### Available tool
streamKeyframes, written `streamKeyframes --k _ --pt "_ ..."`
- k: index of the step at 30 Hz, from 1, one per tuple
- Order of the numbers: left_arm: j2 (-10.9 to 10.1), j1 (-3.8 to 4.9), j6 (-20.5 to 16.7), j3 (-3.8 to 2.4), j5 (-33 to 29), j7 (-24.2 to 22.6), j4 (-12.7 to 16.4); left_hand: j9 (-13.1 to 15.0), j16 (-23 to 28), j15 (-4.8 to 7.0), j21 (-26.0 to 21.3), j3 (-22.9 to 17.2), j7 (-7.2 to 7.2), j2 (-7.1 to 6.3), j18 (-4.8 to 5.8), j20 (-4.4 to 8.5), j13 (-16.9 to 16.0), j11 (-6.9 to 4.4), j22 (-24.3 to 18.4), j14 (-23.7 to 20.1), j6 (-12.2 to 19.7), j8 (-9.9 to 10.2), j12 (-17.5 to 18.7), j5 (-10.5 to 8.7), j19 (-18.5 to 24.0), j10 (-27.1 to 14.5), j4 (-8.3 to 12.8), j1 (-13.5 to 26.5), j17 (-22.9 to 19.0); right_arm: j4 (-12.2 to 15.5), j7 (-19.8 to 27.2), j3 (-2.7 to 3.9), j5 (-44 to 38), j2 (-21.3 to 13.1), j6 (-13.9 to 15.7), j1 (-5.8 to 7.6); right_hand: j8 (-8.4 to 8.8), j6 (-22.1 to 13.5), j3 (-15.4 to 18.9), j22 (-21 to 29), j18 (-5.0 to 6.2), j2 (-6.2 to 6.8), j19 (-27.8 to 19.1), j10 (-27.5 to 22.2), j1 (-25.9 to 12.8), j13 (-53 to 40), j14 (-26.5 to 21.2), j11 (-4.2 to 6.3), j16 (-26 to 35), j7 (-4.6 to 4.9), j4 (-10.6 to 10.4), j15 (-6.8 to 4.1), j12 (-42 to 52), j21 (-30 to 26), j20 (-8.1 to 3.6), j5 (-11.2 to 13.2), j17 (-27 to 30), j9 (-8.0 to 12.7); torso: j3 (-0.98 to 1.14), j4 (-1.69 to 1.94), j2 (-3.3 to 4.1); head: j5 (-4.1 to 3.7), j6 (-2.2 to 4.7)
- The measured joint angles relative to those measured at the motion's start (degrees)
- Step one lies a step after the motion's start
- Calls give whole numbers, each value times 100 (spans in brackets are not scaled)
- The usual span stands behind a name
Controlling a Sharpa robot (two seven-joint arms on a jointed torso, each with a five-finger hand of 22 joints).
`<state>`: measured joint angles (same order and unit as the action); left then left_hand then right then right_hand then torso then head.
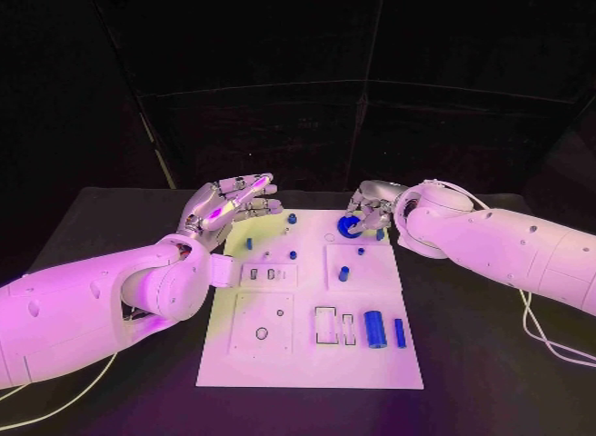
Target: Assemble the parts on the task board
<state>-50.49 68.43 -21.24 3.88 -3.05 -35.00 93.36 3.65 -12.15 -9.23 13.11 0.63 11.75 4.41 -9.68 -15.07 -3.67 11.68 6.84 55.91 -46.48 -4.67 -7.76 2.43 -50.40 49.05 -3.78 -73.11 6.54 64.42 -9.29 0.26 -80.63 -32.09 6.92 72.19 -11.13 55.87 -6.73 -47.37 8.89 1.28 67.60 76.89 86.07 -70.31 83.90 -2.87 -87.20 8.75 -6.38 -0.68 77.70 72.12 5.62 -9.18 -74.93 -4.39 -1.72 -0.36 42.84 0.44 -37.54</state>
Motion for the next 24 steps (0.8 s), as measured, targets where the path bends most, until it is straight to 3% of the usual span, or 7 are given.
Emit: streamKeyframes --k 16,24 --pt "-10 0 5 0 -2 5 0 0 0 0 0 0 0 0 0 0 0 0 -2 0 0 0 0 0 0 0 0 0 -5 561 260 -2 -133 -23 595 -8 -1 8 -230 -80 1 -16 40 41 -158 -38 21 0 0 -7 86 -21 2 61 -40 -82 1 33 -1 0 1 19 15" --pt "-23 0 5 0 -3 6 -4 0 0 0 0 0 0 0 0 0 0 0 -7 0 0 22 0 0 0 0 0 0 -5 606 287 1 -149 276 717 -6 3 35 -273 -86 0 18 40 41 -198 -45 22 0 0 -6 84 -19 2 61 -40 -83 1 40 -3 11 5 34 27"
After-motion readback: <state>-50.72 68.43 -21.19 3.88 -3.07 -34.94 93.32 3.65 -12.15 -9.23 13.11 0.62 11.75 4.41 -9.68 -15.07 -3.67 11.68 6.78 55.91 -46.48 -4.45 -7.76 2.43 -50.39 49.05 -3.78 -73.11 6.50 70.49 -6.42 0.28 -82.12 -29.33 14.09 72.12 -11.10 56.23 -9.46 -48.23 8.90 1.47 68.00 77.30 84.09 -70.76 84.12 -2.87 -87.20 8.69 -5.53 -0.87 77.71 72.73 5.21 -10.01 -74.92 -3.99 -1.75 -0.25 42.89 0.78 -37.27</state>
